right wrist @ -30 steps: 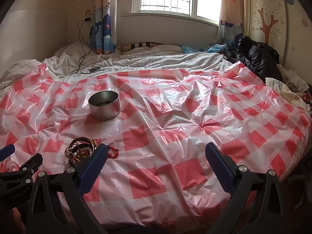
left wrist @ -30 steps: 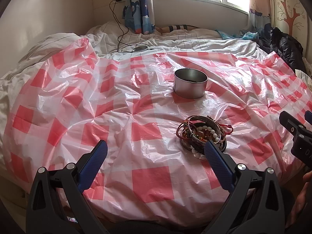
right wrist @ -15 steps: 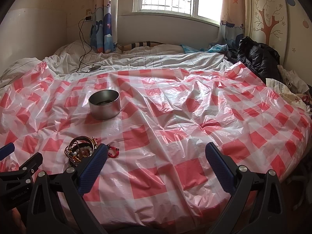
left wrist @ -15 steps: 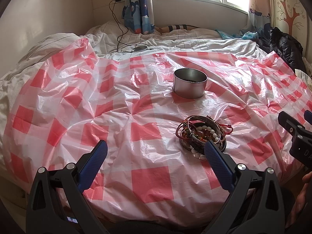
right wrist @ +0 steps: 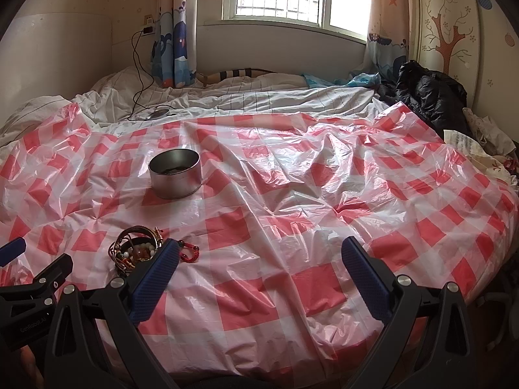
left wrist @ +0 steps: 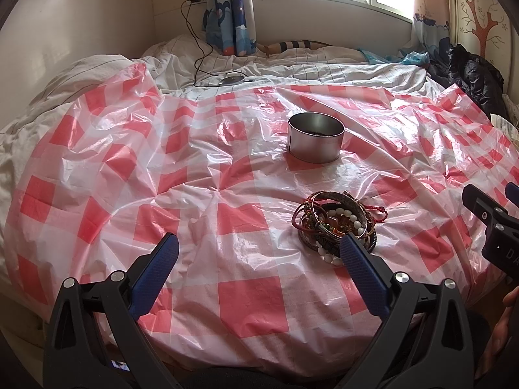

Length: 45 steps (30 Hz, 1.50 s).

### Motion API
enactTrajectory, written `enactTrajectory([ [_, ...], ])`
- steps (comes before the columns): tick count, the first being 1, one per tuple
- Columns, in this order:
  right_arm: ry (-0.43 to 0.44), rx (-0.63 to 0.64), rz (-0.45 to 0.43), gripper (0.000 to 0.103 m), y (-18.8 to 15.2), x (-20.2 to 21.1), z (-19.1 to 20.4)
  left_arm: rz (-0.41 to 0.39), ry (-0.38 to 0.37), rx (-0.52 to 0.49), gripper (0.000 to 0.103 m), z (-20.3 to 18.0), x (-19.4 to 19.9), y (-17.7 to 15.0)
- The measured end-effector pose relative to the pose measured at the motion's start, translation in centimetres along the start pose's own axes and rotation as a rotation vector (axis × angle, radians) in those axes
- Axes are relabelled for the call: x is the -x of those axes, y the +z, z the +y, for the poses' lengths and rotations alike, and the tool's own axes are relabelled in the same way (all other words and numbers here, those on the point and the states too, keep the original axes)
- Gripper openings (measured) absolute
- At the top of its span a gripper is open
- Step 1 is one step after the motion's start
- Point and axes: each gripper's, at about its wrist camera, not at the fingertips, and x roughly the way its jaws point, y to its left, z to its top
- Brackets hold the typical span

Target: Organize jewelry

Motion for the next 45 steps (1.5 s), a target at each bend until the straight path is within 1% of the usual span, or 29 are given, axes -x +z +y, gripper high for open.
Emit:
enactTrajectory([
  [11, 0.010, 0.007, 0.011, 0.096, -0.4, 0.1, 0.9, -0.003, 0.002, -0.006, 0.096, -0.3, 0.1, 0.0],
  [13, 0.027, 0.004, 0.019, 0.096, -0.4, -0.1, 0.9, -0.001, 0.001, -0.006, 0.096, -0.3, 0.1, 0.0],
  [15, 0.120, 0.000, 0.069, 0.096, -0.2, -0.7, 0.7, -0.001, -0.010, -0.007, 0.096, -0.5, 0.0, -0.1],
  [16, 0.174, -0.005, 0.091, 0.096, 0.0, -1.2, 0.5, -0.016, -0.012, -0.013, 0.096, -0.9, -0.2, -0.2],
  [17, 0.303, -0.025, 0.118, 0.096, -0.1, -1.6, 0.1, -0.021, -0.021, -0.010, 0.096, -0.9, -0.3, -0.2],
  [18, 0.400, -0.050, 0.118, 0.096, -0.2, -1.7, -0.2, -0.024, -0.030, -0.006, 0.096, -0.9, -0.3, -0.3],
  [19, 0.454, -0.058, 0.105, 0.096, -0.3, -1.7, -0.5, -0.030, -0.036, -0.005, 0.096, -0.9, -0.3, -0.3],
  [20, 0.472, -0.039, 0.091, 0.096, -0.3, -1.6, -0.6, -0.030, -0.040, -0.004, 0.096, -0.9, -0.4, -0.3],
  [21, 0.458, 0.024, 0.083, 0.096, -0.3, -1.7, -0.3, -0.030, -0.040, -0.008, 0.096, -1.0, -0.5, -0.3],
  [23, 0.381, 0.183, 0.111, 0.096, -0.9, -2.7, 0.6, -0.024, -0.041, -0.016, 0.096, -1.2, -0.6, -0.2],
  [24, 0.369, 0.209, 0.134, 0.096, -1.1, -3.3, 0.6, -0.018, -0.045, -0.019, 0.096, -1.2, -0.7, -0.2],
  [25, 0.380, 0.205, 0.156, 0.096, -1.3, -3.9, 0.1, -0.009, -0.049, -0.024, 0.096, -1.3, -0.9, -0.1],
  [26, 0.412, 0.173, 0.170, 0.096, -1.4, -4.4, -0.6, 0.001, -0.055, -0.026, 0.096, -1.3, -1.2, 0.0],
  [28, 0.492, 0.077, 0.183, 0.096, -1.4, -5.1, -2.0, 0.022, -0.076, -0.023, 0.096, -1.3, -1.8, 0.4],
  [29, 0.496, 0.058, 0.187, 0.096, -1.1, -5.5, -2.3, 0.029, -0.082, -0.026, 0.096, -1.3, -2.2, 0.7],
  [31, 0.473, 0.042, 0.176, 0.096, -0.8, -6.3, -2.5, 0.049, -0.096, -0.030, 0.096, -1.3, -3.5, 1.5],
  [34, 0.415, 0.051, 0.140, 0.096, -0.6, -6.7, -2.3, 0.095, -0.171, -0.004, 0.096, -0.9, -6.2, 2.8],
  [35, 0.396, 0.053, 0.132, 0.096, -0.8, -6.8, -2.3, 0.103, -0.199, 0.014, 0.096, -0.7, -6.9, 3.2],
  [37, 0.383, 0.047, 0.126, 0.096, -0.9, -7.1, -2.4, 0.095, -0.231, 0.037, 0.096, -0.5, -8.1, 3.7],
  [39, 0.381, 0.041, 0.125, 0.096, -1.2, -7.3, -2.4, 0.069, -0.207, 0.017, 0.095, -0.9, -8.7, 3.9],
  [41, 0.375, 0.038, 0.127, 0.096, -1.5, -7.6, -2.4, 0.063, -0.207, -0.009, 0.093, -1.8, -8.9, 3.9],
  [43, 0.366, 0.031, 0.130, 0.096, -1.6, -7.9, -2.5, 0.067, -0.184, -0.053, 0.087, -2.8, -9.0, 3.8],
  [45, 0.365, 0.017, 0.133, 0.096, -1.7, -8.1, -2.7, 0.084, -0.185, -0.061, 0.076, -3.2, -8.9, 3.9],
])
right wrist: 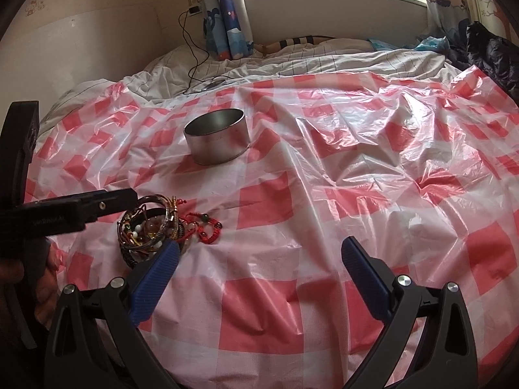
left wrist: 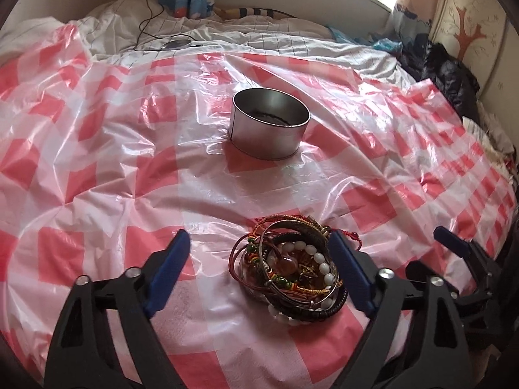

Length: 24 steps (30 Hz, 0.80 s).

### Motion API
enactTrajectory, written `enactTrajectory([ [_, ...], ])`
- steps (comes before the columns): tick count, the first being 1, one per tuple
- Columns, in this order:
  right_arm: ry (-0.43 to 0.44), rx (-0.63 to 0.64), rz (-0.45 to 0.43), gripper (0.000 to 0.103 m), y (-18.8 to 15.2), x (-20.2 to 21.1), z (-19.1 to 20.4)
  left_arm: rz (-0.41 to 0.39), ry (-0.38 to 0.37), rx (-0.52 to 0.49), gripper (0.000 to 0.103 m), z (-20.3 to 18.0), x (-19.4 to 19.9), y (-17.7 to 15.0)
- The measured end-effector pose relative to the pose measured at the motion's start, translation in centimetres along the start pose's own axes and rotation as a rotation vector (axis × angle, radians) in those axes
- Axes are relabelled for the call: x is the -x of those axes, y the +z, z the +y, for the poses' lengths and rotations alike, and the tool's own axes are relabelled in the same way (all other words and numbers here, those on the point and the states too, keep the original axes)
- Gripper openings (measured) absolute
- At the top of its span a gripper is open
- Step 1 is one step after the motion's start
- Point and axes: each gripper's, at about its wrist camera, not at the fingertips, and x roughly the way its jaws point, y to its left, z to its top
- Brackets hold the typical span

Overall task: Organize jewelry
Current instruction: 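Lower the left tool onto the bracelet pile and close on the silver bangle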

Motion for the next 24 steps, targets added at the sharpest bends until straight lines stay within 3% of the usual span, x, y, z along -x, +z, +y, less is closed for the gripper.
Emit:
enactTrajectory([
  [3, 0.000, -0.013, -0.004, 0.096, -0.1, 0.1, -0.2, 0.025, -0.019, -0.003, 0.064, -0.1, -0.3, 0.0],
  [8, 0.002, -0.034, -0.002, 0.096, -0.2, -0.1, -0.6, 0.031, -0.042, -0.023, 0.054, -0.4, -0.5, -0.1],
  [11, 0.011, -0.053, 0.001, 0.096, -0.2, -0.2, -1.0, 0.009, -0.065, -0.045, 0.040, -0.9, -0.1, -0.2],
  [19, 0.030, -0.092, 0.007, 0.096, -0.3, -0.4, -1.6, 0.039, -0.054, -0.022, 0.016, -0.6, -1.0, -0.1],
  [21, 0.036, -0.100, 0.008, 0.096, -0.3, -0.5, -1.8, 0.033, -0.060, -0.014, 0.003, -0.4, -1.0, -0.2],
  [24, 0.039, -0.107, 0.007, 0.096, -0.4, -0.5, -1.9, -0.002, -0.066, -0.027, 0.003, -0.7, -0.4, -0.2],
])
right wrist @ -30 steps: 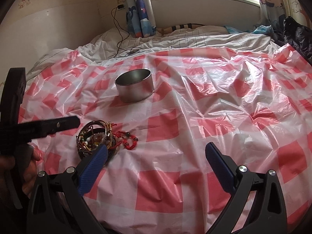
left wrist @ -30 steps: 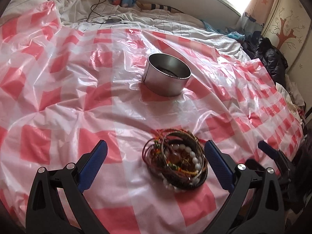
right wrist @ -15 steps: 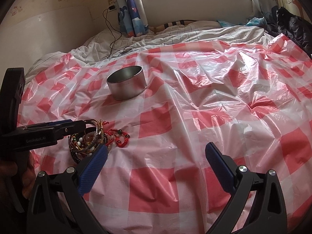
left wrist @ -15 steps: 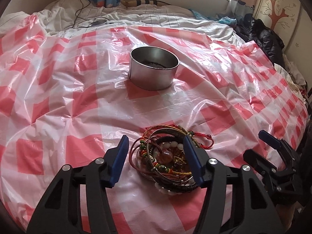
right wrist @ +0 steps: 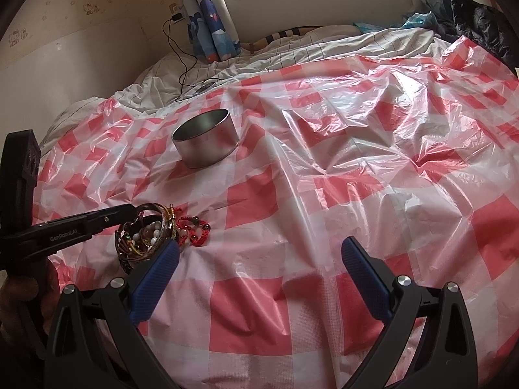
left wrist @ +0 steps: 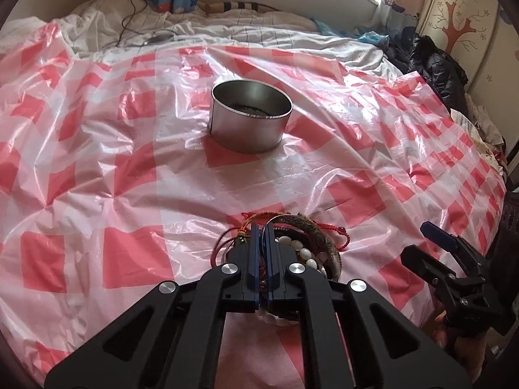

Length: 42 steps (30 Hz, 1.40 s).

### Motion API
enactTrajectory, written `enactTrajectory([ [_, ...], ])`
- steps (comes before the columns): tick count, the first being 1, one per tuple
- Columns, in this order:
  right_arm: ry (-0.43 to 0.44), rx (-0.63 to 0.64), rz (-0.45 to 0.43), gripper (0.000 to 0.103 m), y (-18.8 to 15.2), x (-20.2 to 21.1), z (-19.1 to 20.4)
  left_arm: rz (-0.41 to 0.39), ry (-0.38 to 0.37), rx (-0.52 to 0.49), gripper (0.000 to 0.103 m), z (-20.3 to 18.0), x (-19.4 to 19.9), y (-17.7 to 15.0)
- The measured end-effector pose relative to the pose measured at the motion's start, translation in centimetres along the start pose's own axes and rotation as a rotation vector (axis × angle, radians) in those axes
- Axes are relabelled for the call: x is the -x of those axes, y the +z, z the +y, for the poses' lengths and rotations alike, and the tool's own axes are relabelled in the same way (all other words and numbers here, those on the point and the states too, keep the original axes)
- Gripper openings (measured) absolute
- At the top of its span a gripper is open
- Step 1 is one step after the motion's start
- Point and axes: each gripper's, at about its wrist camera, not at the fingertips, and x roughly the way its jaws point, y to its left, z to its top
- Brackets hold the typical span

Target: Organize jewelry

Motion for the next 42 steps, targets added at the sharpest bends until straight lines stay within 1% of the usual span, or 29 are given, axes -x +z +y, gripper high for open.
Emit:
enactTrajectory([
  [2, -0.001, 0.001, -0.002, 0.096, 0.0, 0.0, 0.0, -0.028, -0.006, -0.007, 0.003, -0.2, 0.6, 0.0],
  [4, -0.006, 0.004, -0.004, 0.096, 0.0, 0.1, 0.1, -0.059, -0.015, 0.011, 0.003, 0.2, 1.2, 0.0],
  [7, 0.006, 0.023, -0.005, 0.096, 0.1, 0.2, 0.3, -0.141, -0.073, 0.090, 0.003, 1.9, 2.9, 0.1],
  [8, 0.013, 0.034, -0.006, 0.096, 0.1, 0.3, 0.5, -0.157, -0.072, 0.115, 0.003, 2.5, 3.3, 0.0],
  [11, 0.050, 0.104, -0.007, 0.096, 0.4, 0.4, 1.7, -0.175, -0.084, 0.175, 0.003, 4.0, 3.7, -0.1],
  [14, 0.090, 0.203, 0.001, 0.096, 0.9, 0.1, 3.5, -0.186, -0.088, 0.196, 0.003, 4.5, 3.8, -0.2],
  [17, 0.152, 0.235, 0.024, 0.096, 1.6, -0.7, 4.2, -0.195, -0.092, 0.193, 0.003, 4.4, 4.0, -0.2],
  [19, 0.237, 0.223, 0.046, 0.095, 2.6, -1.6, 4.3, -0.204, -0.093, 0.195, 0.003, 4.7, 4.2, -0.1],
  [21, 0.290, 0.223, 0.067, 0.094, 3.5, -2.6, 4.4, -0.214, -0.096, 0.205, 0.003, 5.0, 4.4, -0.1],
  [23, 0.341, 0.224, 0.083, 0.084, 4.4, -3.8, 4.4, -0.218, -0.102, 0.222, 0.003, 5.4, 4.5, -0.1],
  [25, 0.373, 0.215, 0.116, 0.053, 5.0, -5.1, 4.4, -0.221, -0.108, 0.232, 0.003, 5.7, 4.5, -0.2],
  [26, 0.385, 0.215, 0.134, 0.049, 5.2, -5.7, 4.6, -0.222, -0.110, 0.236, 0.003, 5.8, 4.5, -0.2],
  [28, 0.397, 0.230, 0.168, 0.043, 5.3, -6.8, 4.9, -0.228, -0.114, 0.239, 0.003, 6.0, 4.6, -0.1],
  [32, 0.428, 0.283, 0.212, 0.042, 4.8, -7.7, 5.9, -0.229, -0.122, 0.237, 0.003, 5.9, 4.6, -0.1],
  [33, 0.432, 0.297, 0.226, 0.040, 4.6, -7.9, 6.2, -0.229, -0.125, 0.237, 0.003, 5.9, 4.6, 0.0],
  [34, 0.432, 0.305, 0.232, 0.038, 4.4, -7.9, 6.3, -0.229, -0.127, 0.237, 0.003, 5.9, 4.6, 0.0],
  [35, 0.429, 0.313, 0.248, 0.028, 4.3, -8.3, 6.5, -0.230, -0.129, 0.237, 0.004, 5.9, 4.6, 0.0],
  [36, 0.432, 0.312, 0.258, 0.021, 4.1, -8.4, 6.6, -0.229, -0.129, 0.238, 0.004, 5.9, 4.6, 0.0],
  [38, 0.438, 0.301, 0.263, 0.015, 4.0, -8.6, 6.5, -0.230, -0.128, 0.239, 0.004, 5.9, 4.7, 0.0],
  [39, 0.438, 0.296, 0.257, 0.008, 4.0, -8.5, 6.4, -0.231, -0.127, 0.240, 0.004, 5.9, 4.7, 0.0],
  [42, 0.467, 0.243, 0.229, 0.009, 4.2, -8.0, 5.7, -0.232, -0.128, 0.242, 0.004, 5.9, 4.6, -0.1],
])
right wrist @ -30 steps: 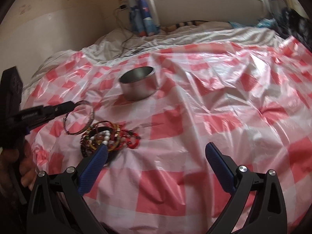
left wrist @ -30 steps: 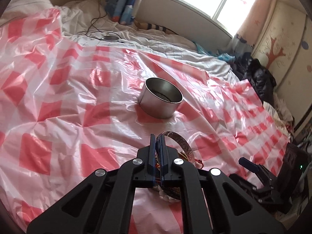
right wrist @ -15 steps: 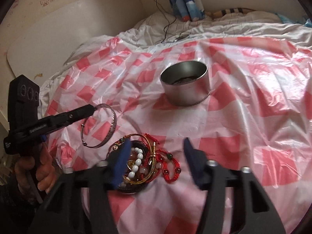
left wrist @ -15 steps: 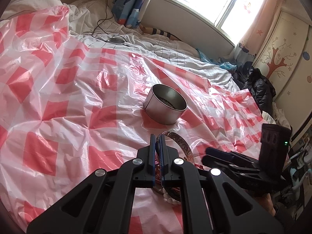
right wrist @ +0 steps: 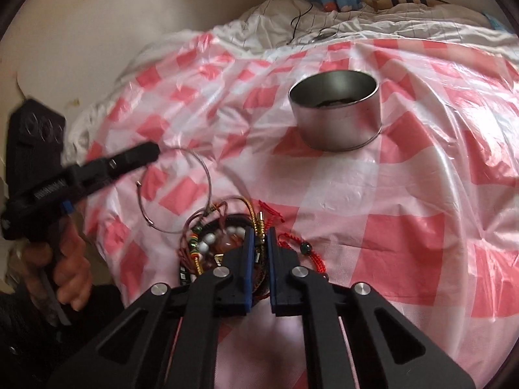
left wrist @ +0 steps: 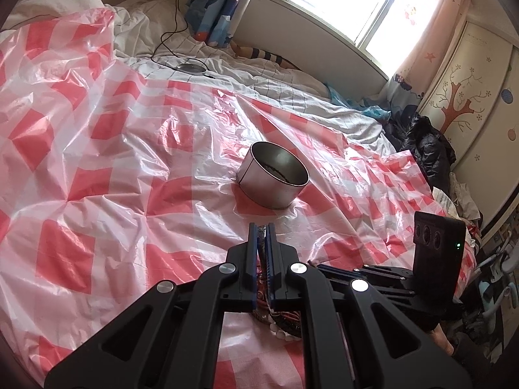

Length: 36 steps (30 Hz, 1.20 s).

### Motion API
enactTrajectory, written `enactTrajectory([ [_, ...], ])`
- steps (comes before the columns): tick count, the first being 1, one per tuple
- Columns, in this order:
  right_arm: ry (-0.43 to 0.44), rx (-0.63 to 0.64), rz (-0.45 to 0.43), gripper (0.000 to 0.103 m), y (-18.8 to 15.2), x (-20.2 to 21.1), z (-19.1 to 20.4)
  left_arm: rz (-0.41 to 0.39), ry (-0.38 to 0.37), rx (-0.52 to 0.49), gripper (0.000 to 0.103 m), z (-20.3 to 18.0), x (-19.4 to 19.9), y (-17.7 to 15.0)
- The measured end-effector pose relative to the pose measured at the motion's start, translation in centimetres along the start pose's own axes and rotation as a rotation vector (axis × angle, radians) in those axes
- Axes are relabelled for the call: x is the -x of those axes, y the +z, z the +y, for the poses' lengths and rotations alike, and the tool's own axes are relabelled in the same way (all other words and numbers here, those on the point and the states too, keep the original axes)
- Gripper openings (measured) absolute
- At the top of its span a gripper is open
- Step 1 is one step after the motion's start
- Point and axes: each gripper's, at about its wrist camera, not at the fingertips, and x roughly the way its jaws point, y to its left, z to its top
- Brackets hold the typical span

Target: Organize jewelry

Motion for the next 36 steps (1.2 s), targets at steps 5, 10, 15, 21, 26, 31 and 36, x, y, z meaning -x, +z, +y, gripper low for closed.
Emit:
enactTrajectory([
  [5, 0.029, -0.051, -0.055, 0.007, -0.3, 1.6, -0.4, -0.004, 0.000, -0.001, 0.003, 0.0, 0.1, 0.0],
  [10, 0.035, -0.069, -0.116, 0.006, -0.1, 3.7, 0.0, -0.002, 0.009, 0.011, 0.002, 0.5, 0.0, 0.1],
  [15, 0.026, -0.076, -0.143, 0.006, 0.2, 4.7, -0.2, 0.086, 0.010, 0.097, 0.002, 2.5, -1.6, 0.1],
  [21, 0.028, -0.115, -0.157, 0.006, -0.5, 4.9, -1.4, 0.219, 0.024, 0.019, 0.036, 1.8, -4.9, 0.0],
  [26, 0.038, -0.149, -0.176, 0.006, -1.0, 5.4, -2.4, 0.228, 0.116, -0.052, 0.058, 2.0, -7.6, 1.3],
  [31, 0.059, -0.187, -0.199, 0.006, -1.1, 5.5, -3.4, 0.274, 0.138, -0.116, 0.058, 2.0, -10.9, 1.9],
  [36, 0.063, -0.195, -0.201, 0.006, -1.1, 5.4, -3.7, 0.309, 0.124, -0.192, 0.018, 1.2, -12.6, 1.8],
])
